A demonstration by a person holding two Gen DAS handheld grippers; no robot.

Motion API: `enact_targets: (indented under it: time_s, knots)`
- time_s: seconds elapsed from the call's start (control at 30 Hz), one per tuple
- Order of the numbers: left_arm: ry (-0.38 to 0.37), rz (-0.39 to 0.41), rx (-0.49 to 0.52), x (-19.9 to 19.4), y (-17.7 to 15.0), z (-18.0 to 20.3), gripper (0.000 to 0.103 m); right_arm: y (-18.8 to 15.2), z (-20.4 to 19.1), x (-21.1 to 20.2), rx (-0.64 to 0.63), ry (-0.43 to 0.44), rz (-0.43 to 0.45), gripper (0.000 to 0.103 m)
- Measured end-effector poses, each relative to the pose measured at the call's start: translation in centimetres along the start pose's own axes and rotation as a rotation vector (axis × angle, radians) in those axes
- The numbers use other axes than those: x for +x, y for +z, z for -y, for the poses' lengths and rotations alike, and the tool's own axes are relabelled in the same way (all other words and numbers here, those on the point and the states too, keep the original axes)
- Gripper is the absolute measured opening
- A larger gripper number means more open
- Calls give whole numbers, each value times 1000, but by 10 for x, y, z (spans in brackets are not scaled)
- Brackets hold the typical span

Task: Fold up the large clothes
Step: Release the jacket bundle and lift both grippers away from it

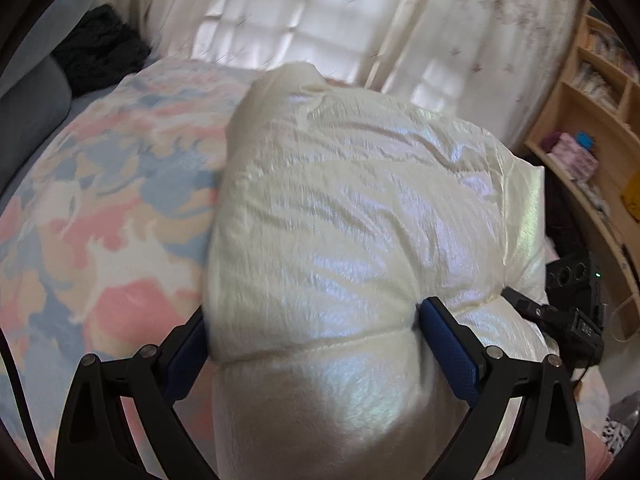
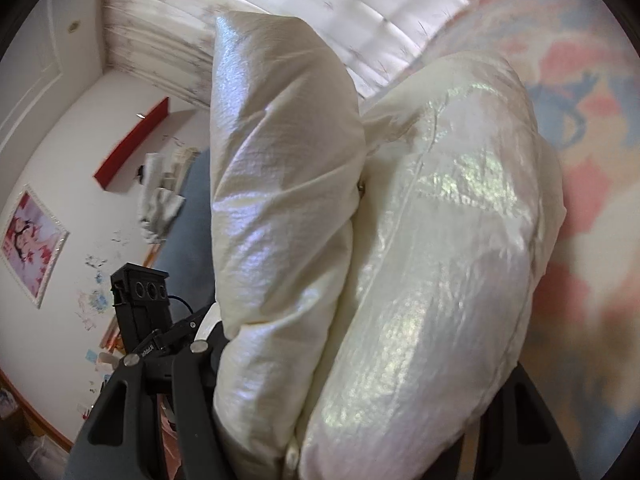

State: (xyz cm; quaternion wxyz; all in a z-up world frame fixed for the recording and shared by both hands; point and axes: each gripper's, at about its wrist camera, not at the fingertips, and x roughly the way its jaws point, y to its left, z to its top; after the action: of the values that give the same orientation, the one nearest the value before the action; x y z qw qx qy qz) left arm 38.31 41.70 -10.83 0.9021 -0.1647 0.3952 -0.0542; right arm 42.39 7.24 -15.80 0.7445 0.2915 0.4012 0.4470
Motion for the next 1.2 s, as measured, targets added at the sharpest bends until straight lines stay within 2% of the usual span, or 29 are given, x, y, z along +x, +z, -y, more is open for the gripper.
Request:
enact_targets:
  time_s: [0.07,0.1,0.13,0.2,0.3,0.47,0.77,0.87,1.03,1.2]
  knots:
    - [43,-5,-29,20,-9,-17,97,-5,13,25,11,-30,-26,63]
    - [45,1,-42,28,-12,-23,99,-10,18,31,4,-50,-37,69]
    - [19,14,-73,32,-19,-30,101,-14,22,37,-15,-76,-45,75]
    - [-20,29,-118,33,-27,-37,102,-18,27,45,-12,-80,-30,80]
    - [-22,39,-134,33,-33,-38,102,-19,41,40,14,-70,-39,86]
    - [36,44,-159,21,-42,-32,102,-23,31,35,45,-117,-60,88]
    - [164,40,-70,-47,-77,30,102,-52,14,-29,78,-217,-54,89]
    - [198,46,-47,-75,-91,56,102,-77,2,-54,51,-235,-84,89]
    - [197,37,-56,-130,-124,110,102,-117,-27,-91,-26,-277,-106,89]
    - [169,74,-78,-180,-150,148,102,-150,-76,-130,-97,-297,-97,89]
